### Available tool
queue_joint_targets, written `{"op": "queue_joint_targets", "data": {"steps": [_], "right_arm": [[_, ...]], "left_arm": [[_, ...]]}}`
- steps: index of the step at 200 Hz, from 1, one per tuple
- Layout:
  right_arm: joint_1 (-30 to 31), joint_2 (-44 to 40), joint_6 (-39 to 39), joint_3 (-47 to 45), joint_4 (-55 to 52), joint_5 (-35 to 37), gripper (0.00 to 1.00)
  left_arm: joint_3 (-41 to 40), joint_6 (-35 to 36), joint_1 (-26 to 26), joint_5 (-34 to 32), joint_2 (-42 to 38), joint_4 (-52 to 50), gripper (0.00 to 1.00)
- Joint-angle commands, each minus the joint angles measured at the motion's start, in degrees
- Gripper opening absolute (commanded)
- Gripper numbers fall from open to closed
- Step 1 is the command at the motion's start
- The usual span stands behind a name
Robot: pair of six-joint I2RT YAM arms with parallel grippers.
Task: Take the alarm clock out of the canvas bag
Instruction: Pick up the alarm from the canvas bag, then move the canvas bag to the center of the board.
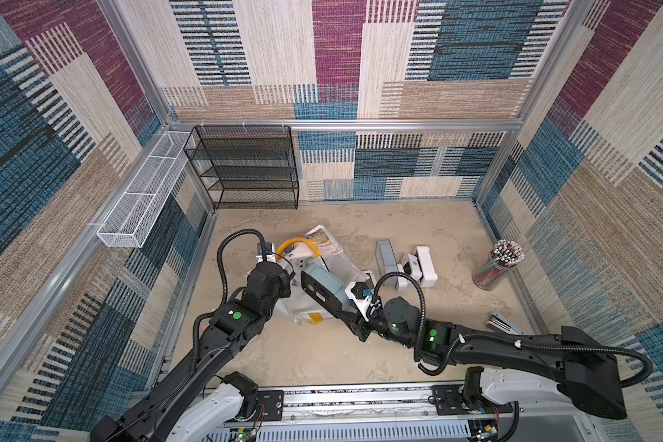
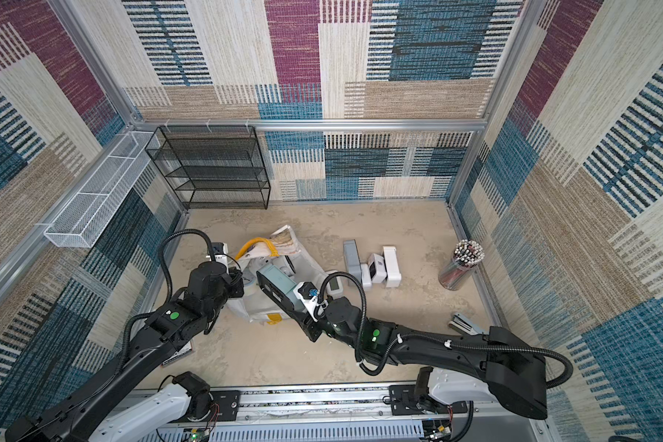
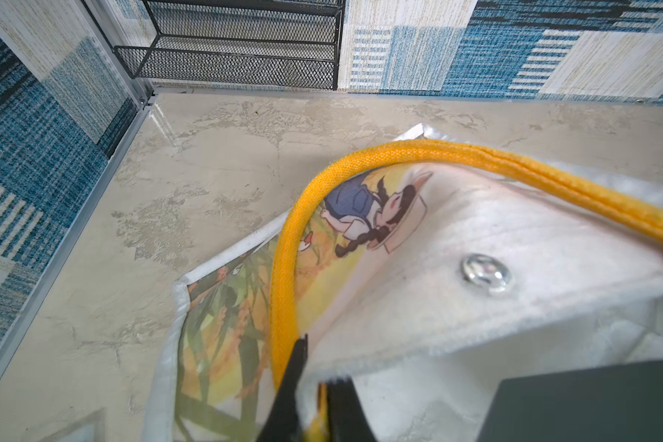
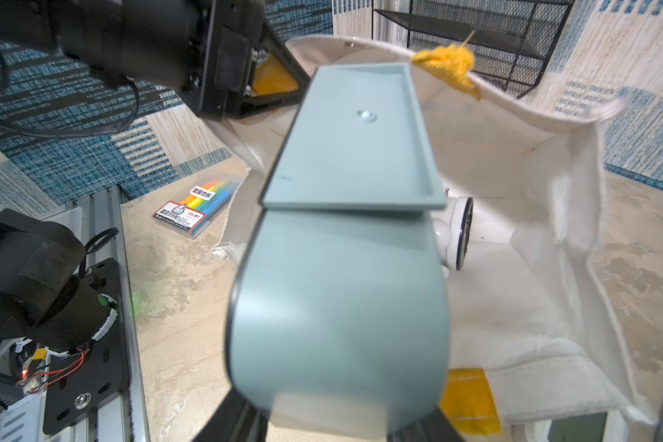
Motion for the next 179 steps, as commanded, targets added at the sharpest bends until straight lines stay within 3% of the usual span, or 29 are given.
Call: {"op": "queue_joint_targets", "data": {"steps": [1, 179], "right_arm": [[0.0, -2.2, 0.5, -0.8, 3.4, 2.0, 0.22], [-2.6, -8.5, 2.6, -4.5, 1.6, 9.0, 0.23]], "left_arm": [[-0.2, -1.7, 0.3, -3.3, -0.3, -3.2, 0.00], [-2.0, -7.2, 8.5, -8.1, -4.2, -12.8, 0.00]]}}
